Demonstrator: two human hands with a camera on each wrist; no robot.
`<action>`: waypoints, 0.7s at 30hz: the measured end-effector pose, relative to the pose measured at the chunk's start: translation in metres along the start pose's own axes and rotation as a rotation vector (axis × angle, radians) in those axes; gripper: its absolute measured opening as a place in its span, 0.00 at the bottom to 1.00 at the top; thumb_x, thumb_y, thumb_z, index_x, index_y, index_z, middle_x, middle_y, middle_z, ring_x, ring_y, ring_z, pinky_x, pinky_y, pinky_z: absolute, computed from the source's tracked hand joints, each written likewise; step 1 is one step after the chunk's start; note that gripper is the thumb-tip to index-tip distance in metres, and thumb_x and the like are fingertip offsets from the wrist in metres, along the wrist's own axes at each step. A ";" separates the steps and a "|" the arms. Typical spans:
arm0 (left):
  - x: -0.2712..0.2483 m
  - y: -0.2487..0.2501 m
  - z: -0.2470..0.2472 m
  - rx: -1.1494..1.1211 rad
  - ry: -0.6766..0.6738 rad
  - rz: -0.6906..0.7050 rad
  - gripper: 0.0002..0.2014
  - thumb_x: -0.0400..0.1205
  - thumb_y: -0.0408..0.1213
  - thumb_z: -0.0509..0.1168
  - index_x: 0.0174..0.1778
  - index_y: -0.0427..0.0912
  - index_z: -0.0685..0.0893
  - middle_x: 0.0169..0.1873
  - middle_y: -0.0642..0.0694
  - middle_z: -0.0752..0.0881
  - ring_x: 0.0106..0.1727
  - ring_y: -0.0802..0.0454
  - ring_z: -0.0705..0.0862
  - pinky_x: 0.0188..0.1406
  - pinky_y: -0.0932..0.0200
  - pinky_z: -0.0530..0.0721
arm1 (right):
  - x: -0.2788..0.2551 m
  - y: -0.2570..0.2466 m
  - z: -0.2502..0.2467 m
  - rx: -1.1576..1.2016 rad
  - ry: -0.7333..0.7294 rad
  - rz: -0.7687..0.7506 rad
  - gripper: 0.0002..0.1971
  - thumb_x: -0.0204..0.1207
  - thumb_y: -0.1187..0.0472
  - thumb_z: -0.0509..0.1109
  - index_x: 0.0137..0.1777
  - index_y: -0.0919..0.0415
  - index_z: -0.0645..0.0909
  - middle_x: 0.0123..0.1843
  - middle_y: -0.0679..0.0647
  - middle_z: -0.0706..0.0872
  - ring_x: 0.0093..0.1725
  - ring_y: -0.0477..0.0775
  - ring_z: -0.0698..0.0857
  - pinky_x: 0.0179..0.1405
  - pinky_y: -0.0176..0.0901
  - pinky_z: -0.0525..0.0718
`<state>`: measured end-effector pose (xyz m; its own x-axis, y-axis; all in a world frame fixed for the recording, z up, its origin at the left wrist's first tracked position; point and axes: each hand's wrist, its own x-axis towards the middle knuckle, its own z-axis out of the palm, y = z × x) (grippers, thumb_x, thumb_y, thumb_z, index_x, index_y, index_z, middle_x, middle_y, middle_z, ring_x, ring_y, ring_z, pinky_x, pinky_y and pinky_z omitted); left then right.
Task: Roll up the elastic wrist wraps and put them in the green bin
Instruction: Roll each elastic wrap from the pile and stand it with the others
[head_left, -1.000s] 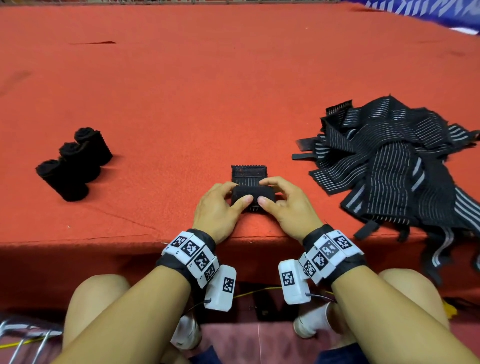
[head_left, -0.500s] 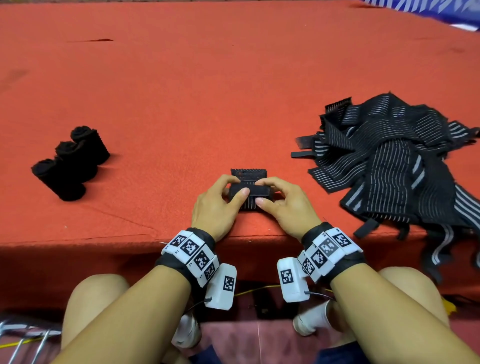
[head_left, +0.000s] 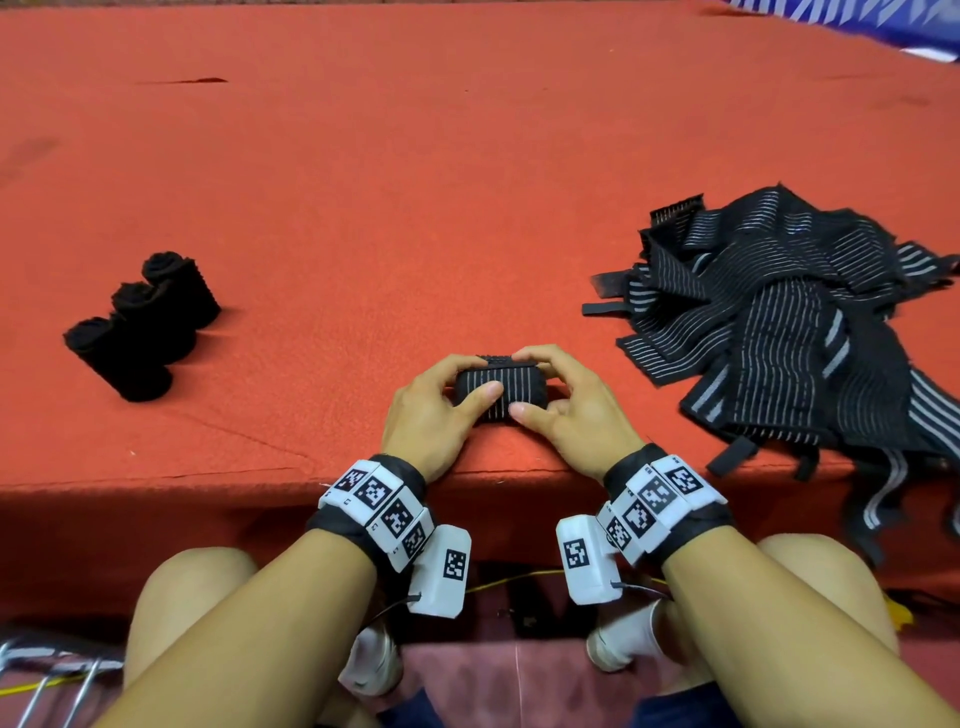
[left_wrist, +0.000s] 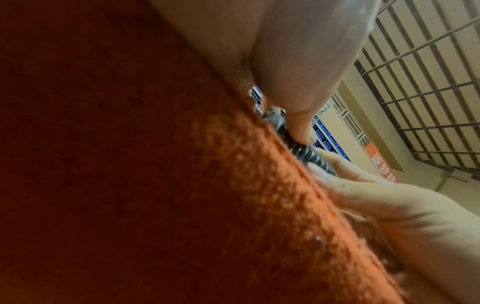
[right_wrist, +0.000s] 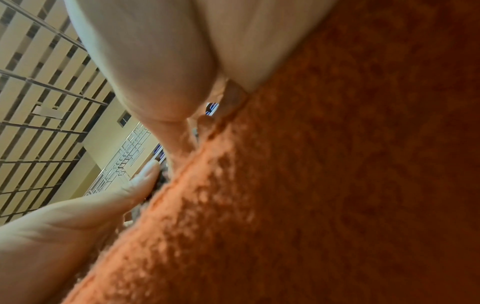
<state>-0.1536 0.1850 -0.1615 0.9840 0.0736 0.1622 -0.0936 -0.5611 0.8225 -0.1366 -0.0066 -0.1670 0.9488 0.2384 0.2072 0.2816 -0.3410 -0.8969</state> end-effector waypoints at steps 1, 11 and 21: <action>-0.001 0.000 -0.001 0.000 -0.009 0.005 0.15 0.79 0.54 0.74 0.61 0.64 0.84 0.43 0.59 0.88 0.34 0.66 0.80 0.43 0.60 0.77 | 0.002 0.001 0.000 -0.034 0.025 0.006 0.18 0.76 0.61 0.77 0.61 0.41 0.81 0.53 0.46 0.87 0.30 0.51 0.81 0.35 0.42 0.82; -0.003 0.004 0.002 0.069 0.011 -0.010 0.10 0.80 0.56 0.72 0.53 0.60 0.85 0.38 0.59 0.86 0.35 0.62 0.81 0.42 0.57 0.79 | 0.004 -0.006 0.004 -0.192 0.101 0.080 0.08 0.83 0.52 0.71 0.54 0.54 0.88 0.53 0.51 0.84 0.52 0.49 0.84 0.56 0.44 0.81; -0.003 0.000 -0.004 0.149 -0.123 0.083 0.44 0.67 0.48 0.84 0.75 0.74 0.69 0.60 0.59 0.84 0.50 0.56 0.84 0.59 0.54 0.82 | 0.012 0.000 0.005 -0.124 0.164 0.141 0.12 0.83 0.47 0.70 0.43 0.53 0.86 0.28 0.47 0.82 0.29 0.46 0.78 0.34 0.46 0.77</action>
<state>-0.1574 0.1877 -0.1598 0.9858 -0.0739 0.1507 -0.1605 -0.6774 0.7179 -0.1262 0.0007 -0.1665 0.9877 0.0332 0.1531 0.1505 -0.4721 -0.8686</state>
